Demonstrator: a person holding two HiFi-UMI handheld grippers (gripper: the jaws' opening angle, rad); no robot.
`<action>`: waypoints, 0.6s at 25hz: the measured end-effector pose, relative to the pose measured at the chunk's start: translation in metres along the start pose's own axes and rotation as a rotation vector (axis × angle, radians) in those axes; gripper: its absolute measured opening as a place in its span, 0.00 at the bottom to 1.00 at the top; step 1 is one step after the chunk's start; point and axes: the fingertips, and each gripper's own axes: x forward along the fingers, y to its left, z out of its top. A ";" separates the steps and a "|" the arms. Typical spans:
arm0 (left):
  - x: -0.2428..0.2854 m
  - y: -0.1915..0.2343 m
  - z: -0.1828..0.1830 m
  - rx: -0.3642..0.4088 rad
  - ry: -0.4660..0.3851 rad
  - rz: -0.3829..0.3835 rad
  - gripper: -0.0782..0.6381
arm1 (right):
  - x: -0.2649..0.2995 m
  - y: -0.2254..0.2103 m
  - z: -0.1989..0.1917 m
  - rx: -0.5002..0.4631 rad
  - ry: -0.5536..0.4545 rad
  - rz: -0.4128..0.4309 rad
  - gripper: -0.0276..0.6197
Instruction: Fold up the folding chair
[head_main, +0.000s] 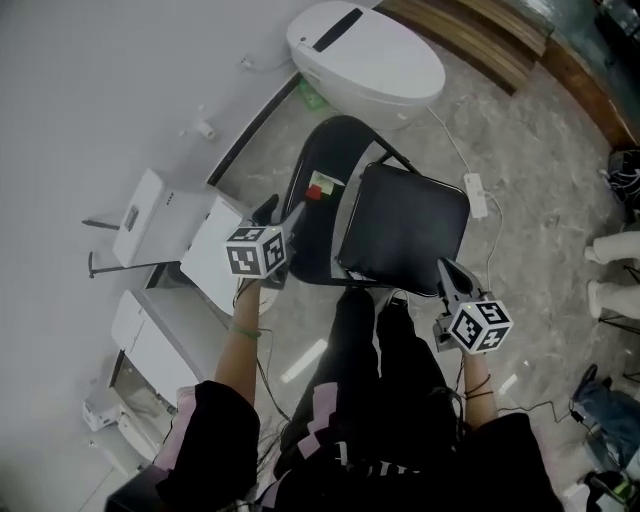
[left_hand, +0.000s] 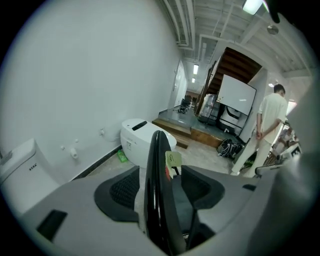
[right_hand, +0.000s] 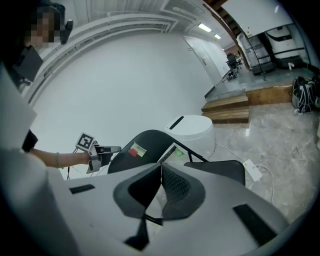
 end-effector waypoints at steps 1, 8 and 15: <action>0.008 0.001 -0.002 0.011 0.023 -0.015 0.45 | 0.007 -0.007 -0.004 0.018 -0.008 -0.005 0.06; 0.041 -0.002 -0.007 0.091 0.097 -0.056 0.45 | 0.040 -0.056 -0.042 0.052 0.044 -0.028 0.07; 0.057 -0.001 -0.005 0.142 0.094 -0.053 0.45 | 0.055 -0.124 -0.093 0.004 0.153 -0.077 0.07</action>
